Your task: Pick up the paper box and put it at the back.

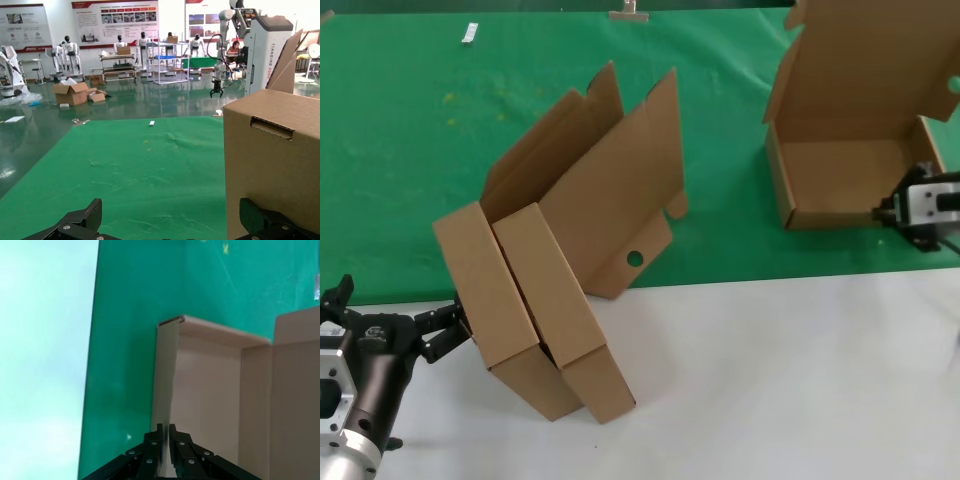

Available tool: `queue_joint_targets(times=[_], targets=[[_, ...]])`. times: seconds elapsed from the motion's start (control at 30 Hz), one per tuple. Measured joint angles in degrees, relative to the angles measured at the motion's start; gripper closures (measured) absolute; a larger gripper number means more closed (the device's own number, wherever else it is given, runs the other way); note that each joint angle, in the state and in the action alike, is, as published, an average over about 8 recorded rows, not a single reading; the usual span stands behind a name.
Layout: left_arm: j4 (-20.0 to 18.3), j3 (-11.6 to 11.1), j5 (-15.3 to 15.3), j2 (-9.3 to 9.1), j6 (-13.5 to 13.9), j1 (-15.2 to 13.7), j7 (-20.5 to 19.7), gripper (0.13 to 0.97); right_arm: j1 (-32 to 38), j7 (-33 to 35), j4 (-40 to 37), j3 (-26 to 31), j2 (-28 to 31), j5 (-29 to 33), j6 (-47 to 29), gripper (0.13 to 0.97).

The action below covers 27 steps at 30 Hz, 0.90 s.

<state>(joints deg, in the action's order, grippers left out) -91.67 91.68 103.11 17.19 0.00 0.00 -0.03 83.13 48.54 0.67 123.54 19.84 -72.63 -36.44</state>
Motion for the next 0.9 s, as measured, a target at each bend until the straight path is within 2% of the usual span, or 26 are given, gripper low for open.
queue_joint_targets(times=[0.17,0.47,0.6,0.77,0.9], targets=[[0.0,0.0,0.0,0.0,0.0,0.0,0.0,0.132,1.28,0.68,0.05,-0.95,0.69,-0.65,-2.01,0.92],[0.0,0.0,0.0,0.0,0.0,0.0,0.0,0.132,4.85,2.34,0.31,-4.44,3.66,-3.73,-7.98,0.833],[0.0,0.0,0.0,0.0,0.0,0.0,0.0,0.132,5.19,3.86,0.63,-7.07,6.47,-6.26,-13.61,0.757],[0.0,0.0,0.0,0.0,0.0,0.0,0.0,0.132,2.42,4.54,2.03,-10.95,10.83,-10.19,-21.89,0.68],[0.0,0.0,0.0,0.0,0.0,0.0,0.0,0.132,-3.57,1.5,6.79,-16.08,14.5,-16.28,-29.74,0.575]])
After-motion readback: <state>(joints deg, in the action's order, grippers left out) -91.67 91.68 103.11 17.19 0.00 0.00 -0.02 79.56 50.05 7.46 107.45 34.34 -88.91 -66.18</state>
